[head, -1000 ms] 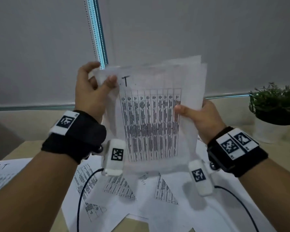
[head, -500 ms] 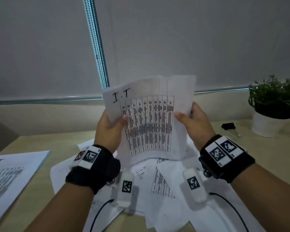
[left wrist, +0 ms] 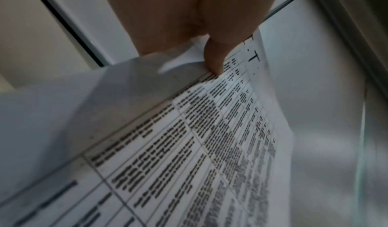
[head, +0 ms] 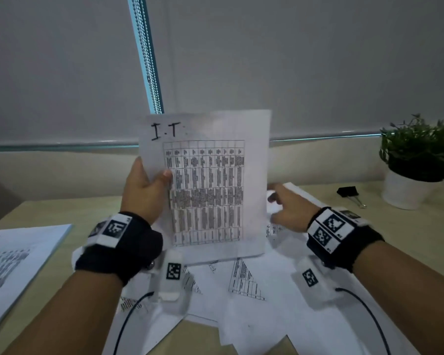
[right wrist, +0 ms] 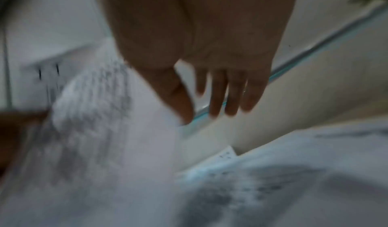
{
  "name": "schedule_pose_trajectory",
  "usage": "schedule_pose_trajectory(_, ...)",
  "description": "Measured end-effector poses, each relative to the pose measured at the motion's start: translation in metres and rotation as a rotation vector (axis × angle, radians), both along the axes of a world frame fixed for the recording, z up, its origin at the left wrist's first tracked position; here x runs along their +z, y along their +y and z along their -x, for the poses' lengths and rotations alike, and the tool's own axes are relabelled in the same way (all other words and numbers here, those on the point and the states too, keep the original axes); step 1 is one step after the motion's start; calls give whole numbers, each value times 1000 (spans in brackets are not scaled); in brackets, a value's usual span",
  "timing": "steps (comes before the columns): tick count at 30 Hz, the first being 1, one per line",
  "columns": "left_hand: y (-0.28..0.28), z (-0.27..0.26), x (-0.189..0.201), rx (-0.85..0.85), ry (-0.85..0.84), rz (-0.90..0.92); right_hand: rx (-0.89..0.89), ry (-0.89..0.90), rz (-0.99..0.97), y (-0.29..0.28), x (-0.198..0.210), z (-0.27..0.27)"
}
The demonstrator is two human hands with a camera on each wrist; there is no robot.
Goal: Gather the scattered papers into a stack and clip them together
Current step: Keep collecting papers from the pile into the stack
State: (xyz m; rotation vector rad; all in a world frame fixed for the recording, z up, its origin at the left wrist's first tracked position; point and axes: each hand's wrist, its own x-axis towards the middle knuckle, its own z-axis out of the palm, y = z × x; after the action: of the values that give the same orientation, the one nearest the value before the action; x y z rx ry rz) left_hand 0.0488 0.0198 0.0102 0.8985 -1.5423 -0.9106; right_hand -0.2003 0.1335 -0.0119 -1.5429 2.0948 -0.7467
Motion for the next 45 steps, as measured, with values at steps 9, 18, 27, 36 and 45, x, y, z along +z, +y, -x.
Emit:
schedule_pose_trajectory(9, -38, -71, 8, 316, -96, 33, 392, 594, -491, 6, -35, 2)
schedule_pose_trajectory(18, -36, -86, 1, 264, -43, -3, 284, 1052, -280, -23, -2, 2)
schedule_pose_trajectory(27, -42, -90, 4, 356, -82, 15, -89, 964, 579, 31, 144, 21)
schedule_pose_trajectory(36, -34, -62, 3, 280, -72, -29, 412, 954, -25, 96, 17, -57)
schedule_pose_trajectory(45, -37, -60, 1, 278, -88, -22, 243, 599, -321, 57, 16, -19)
